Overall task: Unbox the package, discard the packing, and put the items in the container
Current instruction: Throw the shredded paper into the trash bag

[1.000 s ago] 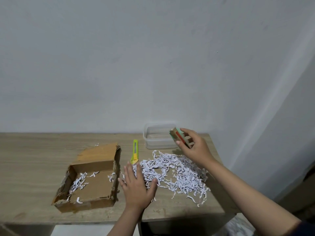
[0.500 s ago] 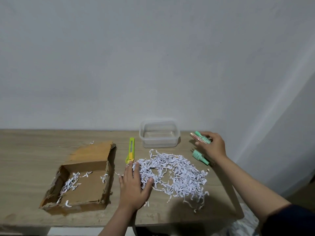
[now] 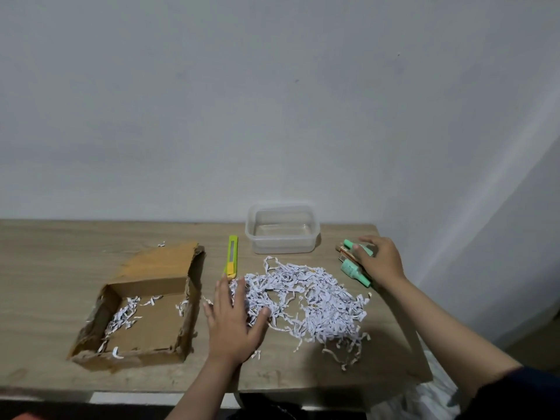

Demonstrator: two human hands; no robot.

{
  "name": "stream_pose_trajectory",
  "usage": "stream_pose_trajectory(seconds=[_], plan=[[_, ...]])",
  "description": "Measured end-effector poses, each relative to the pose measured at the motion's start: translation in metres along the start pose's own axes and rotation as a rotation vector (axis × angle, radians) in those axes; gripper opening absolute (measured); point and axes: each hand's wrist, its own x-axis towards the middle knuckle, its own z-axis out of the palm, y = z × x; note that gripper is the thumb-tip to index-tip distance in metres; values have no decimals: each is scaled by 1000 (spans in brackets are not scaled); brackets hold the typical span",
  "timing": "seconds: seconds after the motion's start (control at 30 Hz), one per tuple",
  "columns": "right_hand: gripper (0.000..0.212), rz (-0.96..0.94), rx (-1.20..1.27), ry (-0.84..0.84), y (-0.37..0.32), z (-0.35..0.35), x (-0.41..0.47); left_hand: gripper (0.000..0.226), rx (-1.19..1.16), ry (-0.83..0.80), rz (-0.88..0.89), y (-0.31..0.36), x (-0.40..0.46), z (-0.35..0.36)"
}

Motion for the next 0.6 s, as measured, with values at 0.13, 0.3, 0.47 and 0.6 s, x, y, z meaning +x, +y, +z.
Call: stream_pose_trajectory(seconds=[0.13,0.3,0.47,0.6], plan=[[20,-92,88,119,-20,-5,-54,87,-7,80,-27,1,-2,-4],[32,-121,159,164,-18,5,-124,96,-43,90,-184,-2,1,-5],[59,23,194,142,-15,39,-145,91,-34,15,-164,-4,3,-1],[62,18,153,46,-34,71,-148,81,-88,-39,-61,0,2,2]])
